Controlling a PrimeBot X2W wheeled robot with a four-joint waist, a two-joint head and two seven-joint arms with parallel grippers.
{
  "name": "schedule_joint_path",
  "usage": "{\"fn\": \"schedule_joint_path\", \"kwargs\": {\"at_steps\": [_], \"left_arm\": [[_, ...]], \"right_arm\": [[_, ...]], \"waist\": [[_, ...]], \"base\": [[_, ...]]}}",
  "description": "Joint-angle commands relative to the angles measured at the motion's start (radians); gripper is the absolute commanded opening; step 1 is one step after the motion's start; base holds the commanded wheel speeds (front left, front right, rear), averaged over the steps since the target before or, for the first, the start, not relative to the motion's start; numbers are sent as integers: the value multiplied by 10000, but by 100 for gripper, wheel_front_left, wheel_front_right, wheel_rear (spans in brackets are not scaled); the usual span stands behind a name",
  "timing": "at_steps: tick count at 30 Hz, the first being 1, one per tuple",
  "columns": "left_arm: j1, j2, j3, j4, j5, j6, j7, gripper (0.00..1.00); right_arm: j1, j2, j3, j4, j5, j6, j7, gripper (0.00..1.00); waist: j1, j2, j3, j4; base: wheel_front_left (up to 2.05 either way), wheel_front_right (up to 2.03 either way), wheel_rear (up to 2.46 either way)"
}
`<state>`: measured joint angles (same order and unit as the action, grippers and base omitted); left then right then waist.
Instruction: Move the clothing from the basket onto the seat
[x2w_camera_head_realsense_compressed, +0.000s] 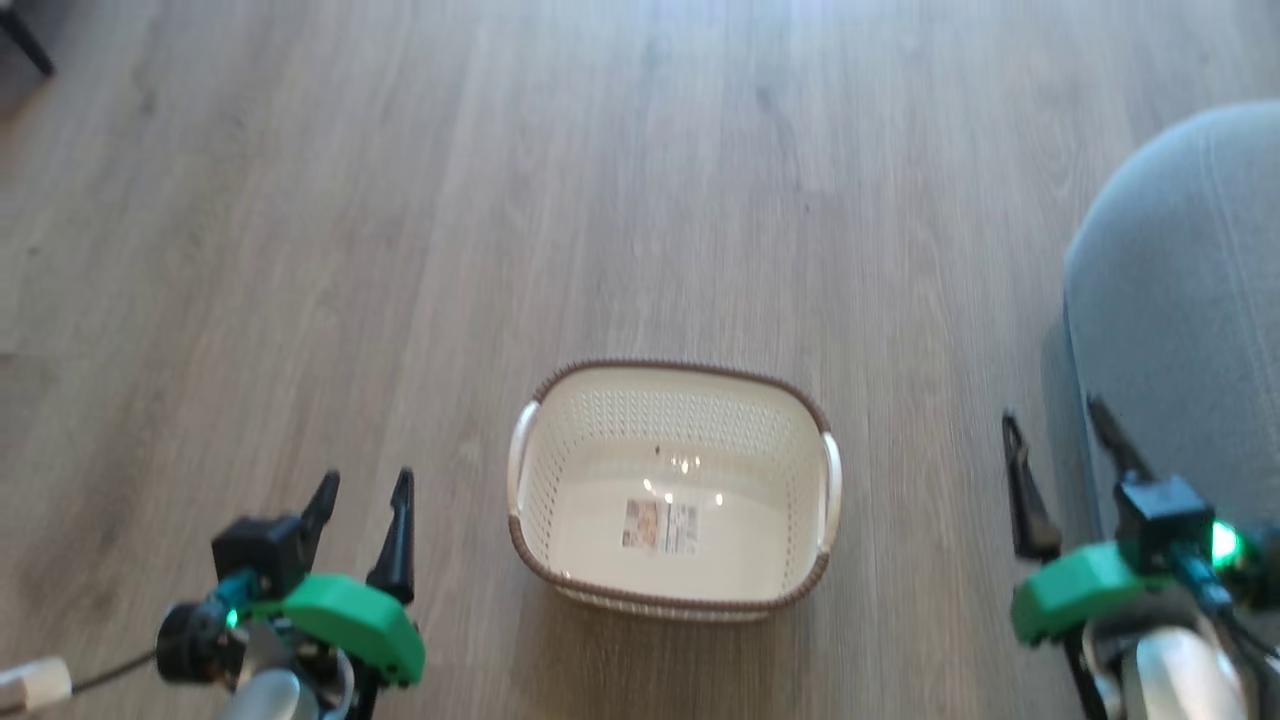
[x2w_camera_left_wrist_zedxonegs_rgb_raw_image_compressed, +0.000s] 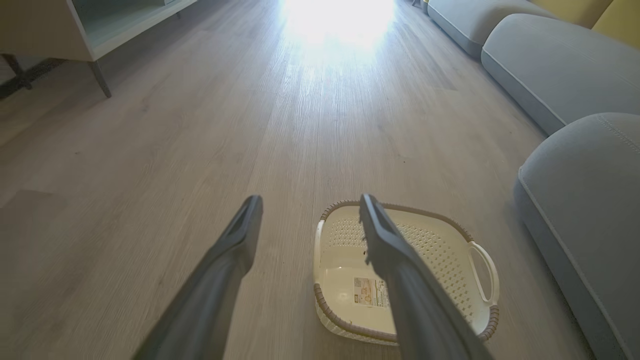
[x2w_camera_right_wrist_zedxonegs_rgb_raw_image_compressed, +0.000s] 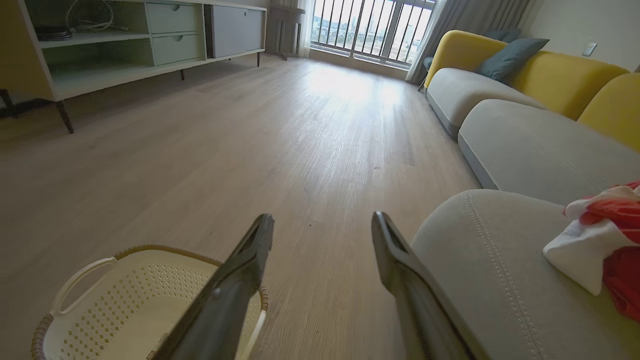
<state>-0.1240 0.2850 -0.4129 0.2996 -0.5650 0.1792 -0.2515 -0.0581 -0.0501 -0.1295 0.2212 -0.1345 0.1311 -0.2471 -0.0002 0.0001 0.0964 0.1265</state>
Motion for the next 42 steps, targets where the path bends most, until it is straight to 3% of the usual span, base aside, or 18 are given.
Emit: {"fn": "schedule_joint_path", "kwargs": {"at_steps": [1, 15, 24, 30, 31, 42], "left_arm": [[-29, -27, 662, -225, 264, -13, -102, 100], [596, -744, 1998, -326, 1648, -912, -102, 100], [580, -1079, 2420, -209, 2115, -1294, -103, 100], [500, -1176, 2469, -178, 2561, -1772, -103, 100], [952, -1257, 2131, 122, 2540, -1800, 5, 0], [986, -1376, 2338, 370, 1620, -1892, 314, 0]], "right_arm": [[140, -6, 197, -36, 384, -4, -126, 100], [848, -2, 215, 587, 1150, -4, -145, 100], [762, -2, 222, 555, 1125, -4, -146, 100], [712, -2, 223, 533, 1118, -4, -146, 100], [980, 52, 5, 890, 1094, 0, -6, 0], [842, 62, -60, 1256, 2217, 0, 342, 0]], "waist": [[2, -1, -503, 185], [2, -1, -1028, -230], [2, -1, -919, -415], [2, -1, -932, -543], [2, -1, -928, -540], [2, -1, -931, -594]], "base": [[0, 0, 0], [0, 0, 0], [0, 0, 0], [0, 0, 0], [0, 0, 0], [0, 0, 0]]}}
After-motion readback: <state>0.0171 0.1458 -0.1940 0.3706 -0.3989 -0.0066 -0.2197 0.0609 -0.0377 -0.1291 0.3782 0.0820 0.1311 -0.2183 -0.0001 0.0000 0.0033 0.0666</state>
